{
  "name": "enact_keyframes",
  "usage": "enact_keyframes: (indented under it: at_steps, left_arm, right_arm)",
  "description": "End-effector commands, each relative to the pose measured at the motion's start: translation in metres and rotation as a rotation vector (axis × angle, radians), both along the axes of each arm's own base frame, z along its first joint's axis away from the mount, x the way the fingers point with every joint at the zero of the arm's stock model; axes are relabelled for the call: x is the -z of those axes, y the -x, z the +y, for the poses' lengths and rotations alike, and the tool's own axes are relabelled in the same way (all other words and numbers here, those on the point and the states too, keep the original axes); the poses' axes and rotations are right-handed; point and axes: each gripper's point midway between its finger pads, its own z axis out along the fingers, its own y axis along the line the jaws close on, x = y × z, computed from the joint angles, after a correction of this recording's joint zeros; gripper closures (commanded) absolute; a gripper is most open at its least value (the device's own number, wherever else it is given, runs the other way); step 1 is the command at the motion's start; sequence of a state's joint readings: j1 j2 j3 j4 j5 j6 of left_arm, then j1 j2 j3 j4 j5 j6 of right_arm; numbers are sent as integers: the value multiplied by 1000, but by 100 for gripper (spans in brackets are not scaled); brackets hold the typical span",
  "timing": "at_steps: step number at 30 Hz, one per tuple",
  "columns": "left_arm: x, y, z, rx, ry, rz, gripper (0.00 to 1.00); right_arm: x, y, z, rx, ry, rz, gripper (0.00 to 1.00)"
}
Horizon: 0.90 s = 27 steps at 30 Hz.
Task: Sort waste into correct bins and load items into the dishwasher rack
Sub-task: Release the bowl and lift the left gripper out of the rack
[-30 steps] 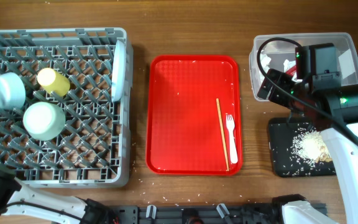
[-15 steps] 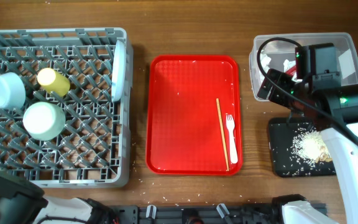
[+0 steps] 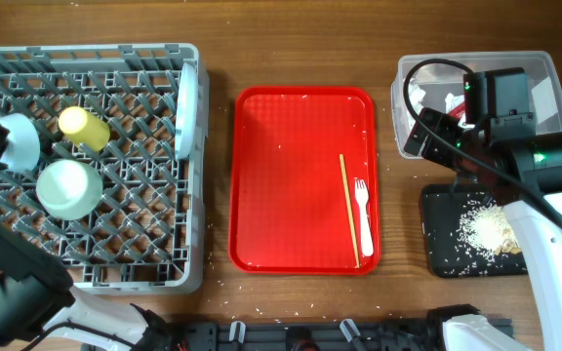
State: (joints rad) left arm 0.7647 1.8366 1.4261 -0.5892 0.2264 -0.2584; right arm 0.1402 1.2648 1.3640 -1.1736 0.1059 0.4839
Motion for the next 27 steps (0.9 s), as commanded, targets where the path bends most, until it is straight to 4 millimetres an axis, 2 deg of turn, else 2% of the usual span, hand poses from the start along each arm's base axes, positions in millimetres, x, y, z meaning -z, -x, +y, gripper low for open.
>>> enact_keyframes:
  at_steps: [1,3,6,9,11,14,18,22,24,27]
  left_arm:
    - [10,27,28,-94,-76,105,96]
    - [9,24,26,-82,-65,87,96]
    - [10,11,11,-20,6,26,96]
    - [27,4,0,12,48,47,96]
    - [32,-2,-7,37,68,40,96]
    - [20,-27,-27,128,119,-70,96]
    - [15,-31,-31,145,120,-92,96]
    - [-30,-34,-31,161,47,-179,96]
    - [-61,-39,-48,221,70,-273,96]
    - [-123,-45,-91,270,280,-486,96]
  right_arm:
    - [-3,0,-3,-3,16,-9,0]
    - [-3,-1,-3,-3,16,-8,0]
    - [-2,-1,-3,-3,17,-5,0]
    - [-2,-1,-3,-3,17,-5,0]
    - [-2,-1,-3,-3,17,-5,0]
    - [-2,-1,-3,-3,17,-6,0]
    - [-2,-1,-3,-3,17,-5,0]
    - [-2,-1,-3,-3,17,-5,0]
    - [-2,-2,-2,-3,16,-8,0]
    - [-3,-3,-2,-3,16,-13,0]
